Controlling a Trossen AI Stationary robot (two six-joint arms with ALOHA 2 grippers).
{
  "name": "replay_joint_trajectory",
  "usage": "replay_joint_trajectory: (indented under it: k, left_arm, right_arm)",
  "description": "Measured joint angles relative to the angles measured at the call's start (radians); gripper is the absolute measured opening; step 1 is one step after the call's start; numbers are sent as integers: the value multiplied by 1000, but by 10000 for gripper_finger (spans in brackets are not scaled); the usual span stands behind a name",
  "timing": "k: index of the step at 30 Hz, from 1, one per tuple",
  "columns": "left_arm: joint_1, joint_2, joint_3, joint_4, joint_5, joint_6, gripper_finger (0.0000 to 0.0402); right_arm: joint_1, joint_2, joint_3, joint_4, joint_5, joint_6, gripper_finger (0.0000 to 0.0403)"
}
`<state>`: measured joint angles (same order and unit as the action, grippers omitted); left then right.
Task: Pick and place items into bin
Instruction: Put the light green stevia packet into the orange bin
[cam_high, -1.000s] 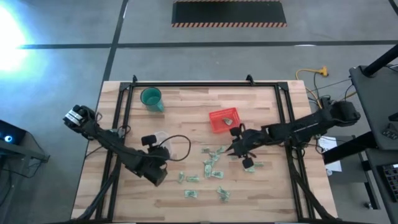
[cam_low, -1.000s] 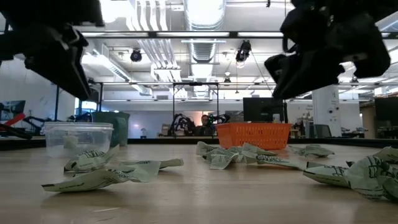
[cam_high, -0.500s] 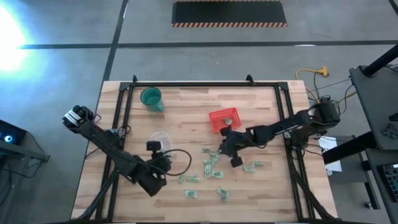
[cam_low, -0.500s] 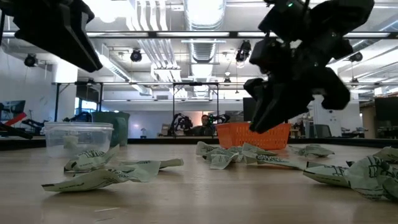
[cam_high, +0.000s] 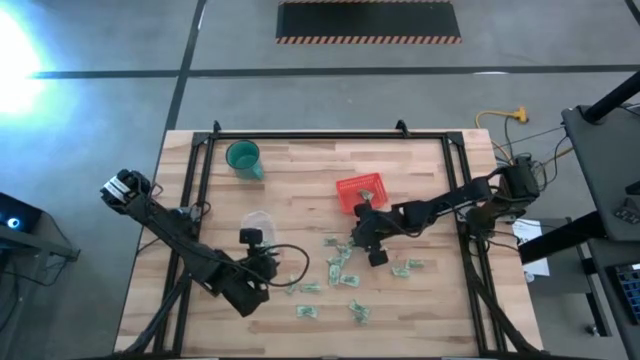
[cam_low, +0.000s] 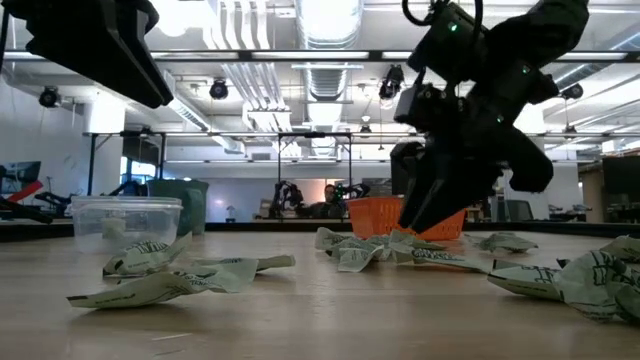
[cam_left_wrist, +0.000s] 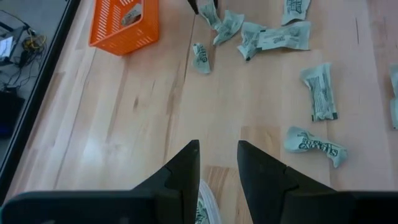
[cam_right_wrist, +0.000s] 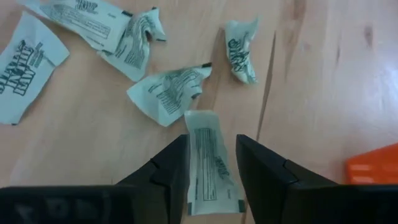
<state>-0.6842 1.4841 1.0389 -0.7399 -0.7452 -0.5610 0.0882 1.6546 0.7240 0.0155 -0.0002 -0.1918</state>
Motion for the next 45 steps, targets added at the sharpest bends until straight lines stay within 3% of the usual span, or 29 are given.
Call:
replay_joint_trajectory:
  k: [9, 45]
  left_arm:
    - [0, 0, 3, 0, -1, 0, 91]
    - [0, 0, 2, 3, -2, 0, 91]
  right_arm:
    - [-25, 10, 9, 1, 0, 13, 148]
    - [-24, 60, 10, 22, -7, 15, 85]
